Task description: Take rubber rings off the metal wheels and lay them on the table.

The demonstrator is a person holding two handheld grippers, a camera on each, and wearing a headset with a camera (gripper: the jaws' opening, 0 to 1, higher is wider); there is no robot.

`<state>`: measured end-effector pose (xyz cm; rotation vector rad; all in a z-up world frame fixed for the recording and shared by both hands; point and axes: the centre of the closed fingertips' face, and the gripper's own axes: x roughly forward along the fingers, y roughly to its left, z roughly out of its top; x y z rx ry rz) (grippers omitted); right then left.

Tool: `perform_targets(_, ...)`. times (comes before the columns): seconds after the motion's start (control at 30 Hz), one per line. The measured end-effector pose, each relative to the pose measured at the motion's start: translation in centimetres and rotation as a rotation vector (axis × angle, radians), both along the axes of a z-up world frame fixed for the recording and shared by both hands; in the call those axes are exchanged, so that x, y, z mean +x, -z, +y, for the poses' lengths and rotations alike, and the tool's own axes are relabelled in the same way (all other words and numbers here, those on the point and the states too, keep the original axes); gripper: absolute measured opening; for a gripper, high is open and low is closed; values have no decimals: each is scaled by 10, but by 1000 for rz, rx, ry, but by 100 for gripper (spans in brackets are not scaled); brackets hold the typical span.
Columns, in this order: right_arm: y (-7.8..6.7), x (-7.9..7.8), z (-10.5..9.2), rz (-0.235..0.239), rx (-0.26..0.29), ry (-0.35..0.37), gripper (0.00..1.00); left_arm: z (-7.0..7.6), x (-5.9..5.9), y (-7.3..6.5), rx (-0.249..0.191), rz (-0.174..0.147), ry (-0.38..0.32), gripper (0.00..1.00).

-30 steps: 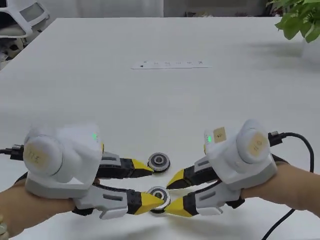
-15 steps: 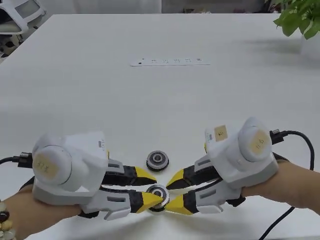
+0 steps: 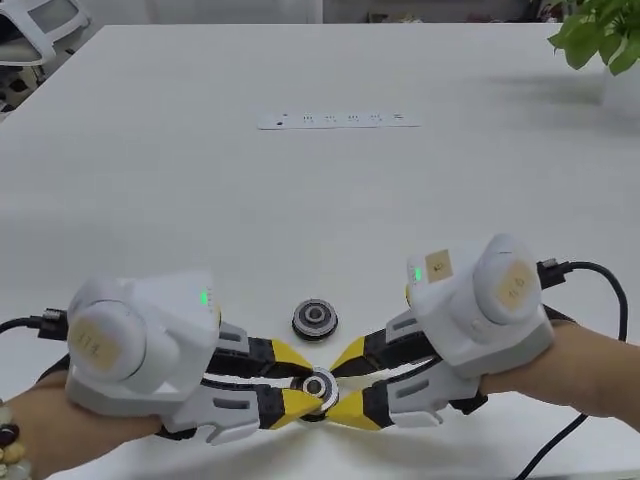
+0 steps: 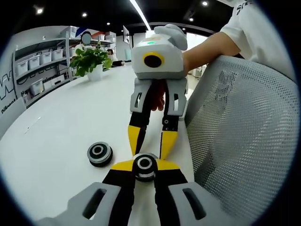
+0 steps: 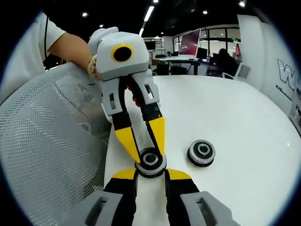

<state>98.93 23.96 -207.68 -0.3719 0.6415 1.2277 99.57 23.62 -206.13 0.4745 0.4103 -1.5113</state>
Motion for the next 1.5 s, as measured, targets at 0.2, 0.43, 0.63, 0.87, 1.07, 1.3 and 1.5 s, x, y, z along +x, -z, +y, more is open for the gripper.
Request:
perform_targets(0.2, -1, 0, 1, -46, -33, -37, 19, -1, 0, 1, 2, -6, 4, 7)
perform_targets(0.43, 2, 1, -6, -64, -76, -45, 9, -1, -1, 1, -2, -22, 15, 7)
perform_targets(0.63, 3, 2, -7, -69, -87, -44, 6, 0, -1, 0, -8, -24, 15, 7)
perform_targets(0.87, 4, 4, -7, -44, -113, -5, 1, -1, -1, -1, -15, -37, 25, 7)
perform_targets(1.07, 4, 5, -8, -30, -112, 13, 1, -1, 0, -2, -17, -38, 24, 7)
perform_targets(1.3, 4, 6, -13, 62, -85, 114, 0, -1, 0, -2, -16, -36, 15, 8)
perform_targets(1.5, 0, 13, -18, 123, -37, 213, 0, 0, 3, -3, -10, -29, -3, 7)
